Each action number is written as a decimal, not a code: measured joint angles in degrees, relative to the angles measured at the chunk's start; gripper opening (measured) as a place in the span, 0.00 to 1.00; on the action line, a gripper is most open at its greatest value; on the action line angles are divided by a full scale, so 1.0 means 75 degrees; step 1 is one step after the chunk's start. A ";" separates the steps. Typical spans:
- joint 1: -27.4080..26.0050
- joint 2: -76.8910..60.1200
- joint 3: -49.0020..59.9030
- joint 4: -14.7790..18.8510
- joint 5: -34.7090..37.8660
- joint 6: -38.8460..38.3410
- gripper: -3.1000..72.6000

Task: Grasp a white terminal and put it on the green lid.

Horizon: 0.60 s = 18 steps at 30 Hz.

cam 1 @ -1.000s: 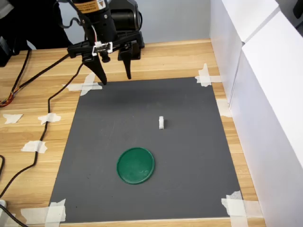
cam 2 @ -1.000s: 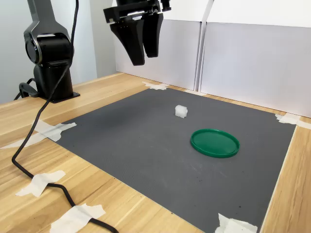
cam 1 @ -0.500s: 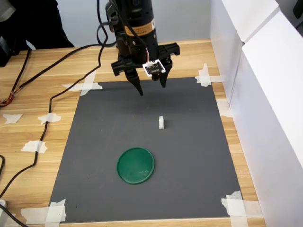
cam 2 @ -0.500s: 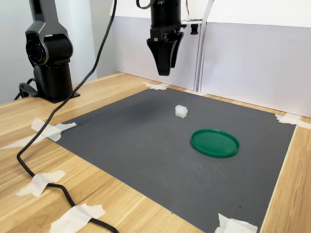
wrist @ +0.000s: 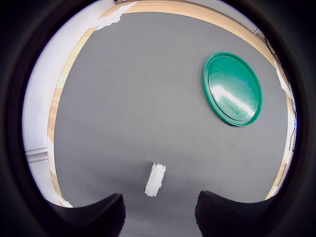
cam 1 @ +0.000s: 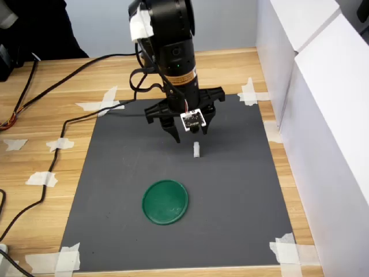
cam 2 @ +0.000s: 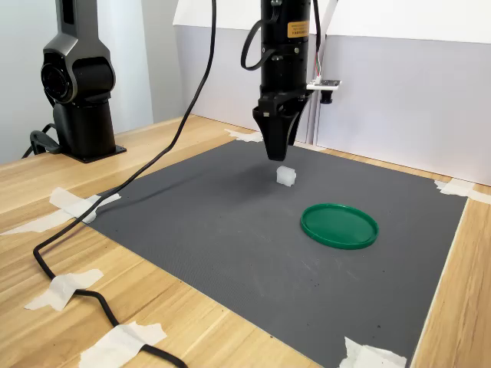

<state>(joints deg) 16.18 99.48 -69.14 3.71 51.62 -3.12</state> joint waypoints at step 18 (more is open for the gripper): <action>0.0000 0.0776 -0.0377 0.0053 0.0060 -0.0036 0.84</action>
<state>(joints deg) 16.18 105.30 -71.97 4.11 52.07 -3.39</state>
